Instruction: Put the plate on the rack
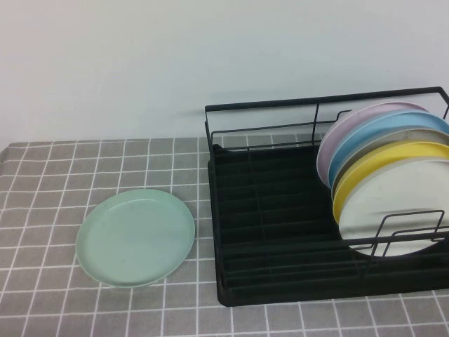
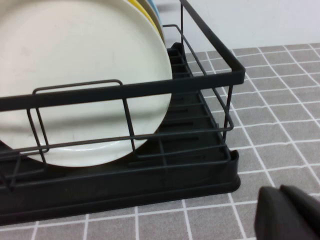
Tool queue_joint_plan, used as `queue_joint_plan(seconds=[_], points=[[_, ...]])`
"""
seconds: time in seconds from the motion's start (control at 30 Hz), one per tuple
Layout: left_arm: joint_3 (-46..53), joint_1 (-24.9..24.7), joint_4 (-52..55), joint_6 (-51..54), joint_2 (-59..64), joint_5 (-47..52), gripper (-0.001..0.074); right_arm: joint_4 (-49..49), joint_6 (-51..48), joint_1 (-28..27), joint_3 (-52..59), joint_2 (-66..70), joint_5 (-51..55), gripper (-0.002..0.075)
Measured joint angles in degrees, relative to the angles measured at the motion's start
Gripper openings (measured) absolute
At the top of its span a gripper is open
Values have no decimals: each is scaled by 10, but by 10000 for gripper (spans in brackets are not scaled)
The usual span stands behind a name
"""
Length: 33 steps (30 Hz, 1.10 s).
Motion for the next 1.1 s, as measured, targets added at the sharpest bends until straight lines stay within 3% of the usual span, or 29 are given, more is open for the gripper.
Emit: queue_joint_plan(seconds=[1.1], points=[[0,0,-1,1,1,-4,-2,-9,-31,0,-1,1,-3,-1]])
